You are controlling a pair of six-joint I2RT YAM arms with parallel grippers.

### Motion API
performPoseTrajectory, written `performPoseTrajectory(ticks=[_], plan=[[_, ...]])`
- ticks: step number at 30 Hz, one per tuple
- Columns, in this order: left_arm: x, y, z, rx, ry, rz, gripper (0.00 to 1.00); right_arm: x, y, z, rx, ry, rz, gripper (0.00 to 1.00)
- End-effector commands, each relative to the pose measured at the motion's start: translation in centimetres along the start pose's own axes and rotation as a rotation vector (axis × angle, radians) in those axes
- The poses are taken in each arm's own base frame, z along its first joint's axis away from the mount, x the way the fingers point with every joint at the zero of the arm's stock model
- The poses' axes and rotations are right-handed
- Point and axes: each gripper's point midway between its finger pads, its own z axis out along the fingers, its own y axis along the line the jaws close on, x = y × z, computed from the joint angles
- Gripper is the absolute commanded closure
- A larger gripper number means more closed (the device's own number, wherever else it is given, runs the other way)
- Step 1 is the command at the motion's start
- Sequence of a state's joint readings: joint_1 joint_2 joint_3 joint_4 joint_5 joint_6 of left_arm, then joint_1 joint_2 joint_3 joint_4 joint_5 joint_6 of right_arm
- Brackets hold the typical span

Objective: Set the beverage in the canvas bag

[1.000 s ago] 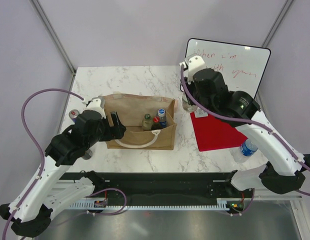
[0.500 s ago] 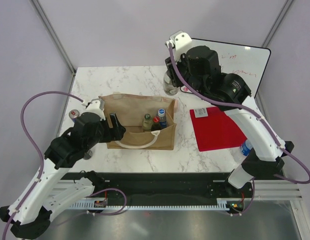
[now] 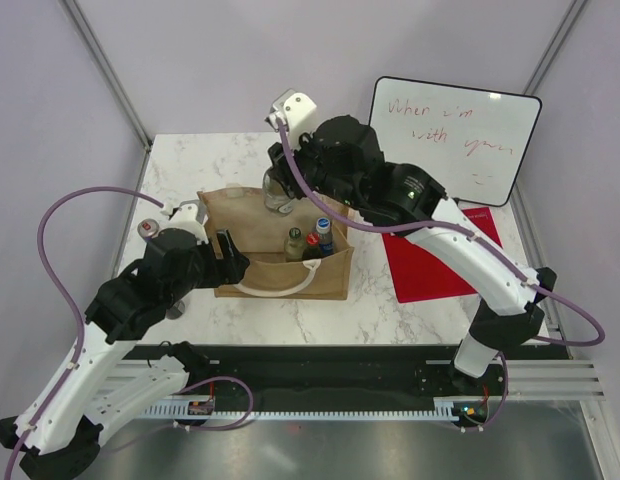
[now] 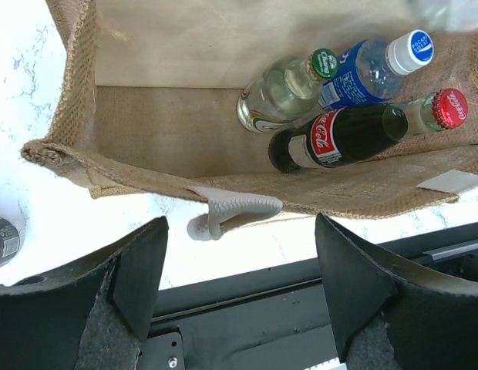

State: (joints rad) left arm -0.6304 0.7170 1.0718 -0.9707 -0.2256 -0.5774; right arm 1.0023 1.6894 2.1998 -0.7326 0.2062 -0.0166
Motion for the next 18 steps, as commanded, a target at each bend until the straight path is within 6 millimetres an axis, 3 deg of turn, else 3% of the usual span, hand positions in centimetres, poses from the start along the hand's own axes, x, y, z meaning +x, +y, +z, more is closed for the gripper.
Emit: performPoseTrajectory(ticks=[1, 5, 8, 10, 11, 13, 14, 16, 17, 18], plan=[[-0.3, -0.4, -0.3, 0.027, -0.011, 0.013, 0.17, -5.7, 2.0, -1.0, -0.037, -0.223, 0.048, 1.0], [-0.6, -0.5, -0.4, 0.025, -0.017, 0.012, 0.17, -2.9, 3.9, 0.0, -0.068, -0.161, 0.031, 1.0], [-0.5, -0.6, -0.2, 0.032, -0.013, 0.017, 0.17, 0.6, 4.8, 1.1, -0.082, -0.09, 0.009, 1.0], [-0.4, -0.7, -0.2, 0.036, -0.014, 0.016, 0.18, 1.4, 4.9, 1.2, -0.085, -0.084, 0.011, 1.0], [-0.3, -0.6, -0.1, 0.034, -0.01, 0.019, 0.18, 3.1, 5.1, 1.7, -0.085, -0.05, 0.003, 1.0], [-0.3, -0.5, -0.1, 0.032, -0.011, 0.014, 0.18, 3.8, 5.0, 1.8, -0.079, -0.044, 0.002, 1.0], [-0.3, -0.6, -0.1, 0.034, -0.013, 0.012, 0.18, 5.0, 5.1, 2.1, -0.08, -0.019, -0.004, 1.0], [-0.3, -0.7, -0.3, 0.043, -0.013, 0.013, 0.18, 5.7, 5.1, 2.1, -0.083, -0.018, -0.005, 1.0], [-0.4, -0.7, -0.4, 0.047, -0.014, 0.015, 0.18, 7.2, 5.1, 2.4, -0.082, 0.006, -0.016, 1.0], [-0.4, -0.7, -0.4, 0.048, -0.015, 0.013, 0.18, 7.2, 4.8, 2.4, -0.068, -0.005, -0.014, 1.0]])
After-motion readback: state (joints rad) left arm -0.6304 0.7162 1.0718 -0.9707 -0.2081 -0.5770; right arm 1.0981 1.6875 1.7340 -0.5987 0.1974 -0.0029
